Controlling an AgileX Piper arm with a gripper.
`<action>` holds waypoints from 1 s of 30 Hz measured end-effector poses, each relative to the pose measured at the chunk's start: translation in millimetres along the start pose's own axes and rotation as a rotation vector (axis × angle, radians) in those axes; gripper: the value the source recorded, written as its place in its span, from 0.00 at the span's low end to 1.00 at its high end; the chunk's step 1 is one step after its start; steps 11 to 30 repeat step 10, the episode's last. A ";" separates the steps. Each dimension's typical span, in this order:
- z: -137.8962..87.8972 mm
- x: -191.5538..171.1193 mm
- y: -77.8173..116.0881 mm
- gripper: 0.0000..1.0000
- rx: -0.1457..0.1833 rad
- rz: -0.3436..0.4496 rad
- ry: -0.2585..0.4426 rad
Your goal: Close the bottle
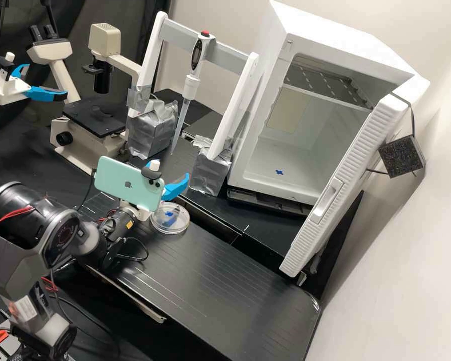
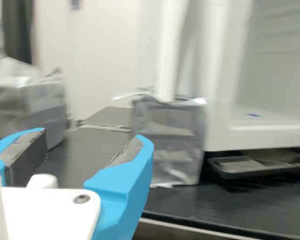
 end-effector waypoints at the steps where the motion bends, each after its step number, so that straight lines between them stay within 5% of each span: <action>1: 1.7 0.3 1.5 1.00 0.001 0.014 -0.004; 10: 19.2 3.1 15.1 1.00 0.110 0.082 -0.070; 30: 19.2 3.1 15.1 1.00 0.110 0.082 -0.070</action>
